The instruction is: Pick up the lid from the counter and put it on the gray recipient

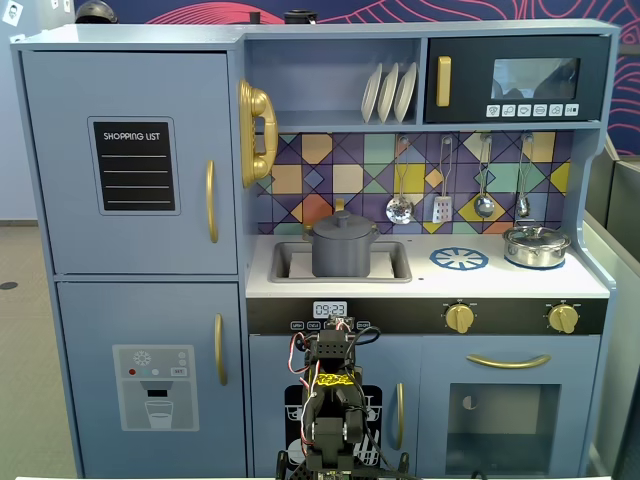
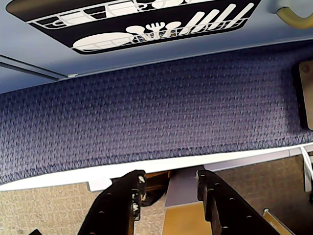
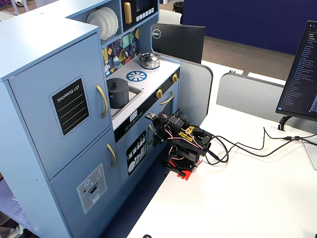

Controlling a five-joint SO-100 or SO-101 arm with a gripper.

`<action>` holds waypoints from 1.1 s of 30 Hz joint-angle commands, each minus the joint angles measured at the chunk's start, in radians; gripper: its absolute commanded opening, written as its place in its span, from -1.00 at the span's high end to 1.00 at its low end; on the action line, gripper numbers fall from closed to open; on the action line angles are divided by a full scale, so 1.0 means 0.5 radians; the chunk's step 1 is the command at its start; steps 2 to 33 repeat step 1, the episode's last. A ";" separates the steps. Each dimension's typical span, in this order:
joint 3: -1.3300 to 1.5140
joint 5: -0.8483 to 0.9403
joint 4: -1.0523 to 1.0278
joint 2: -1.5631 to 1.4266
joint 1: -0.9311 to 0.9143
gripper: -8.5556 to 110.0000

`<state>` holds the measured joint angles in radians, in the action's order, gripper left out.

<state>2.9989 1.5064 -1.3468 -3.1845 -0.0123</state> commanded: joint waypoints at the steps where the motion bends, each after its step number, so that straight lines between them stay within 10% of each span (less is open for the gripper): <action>1: 0.006 0.009 -0.365 0.012 0.015 0.78; 33: 0.006 0.009 -0.365 0.012 0.015 0.78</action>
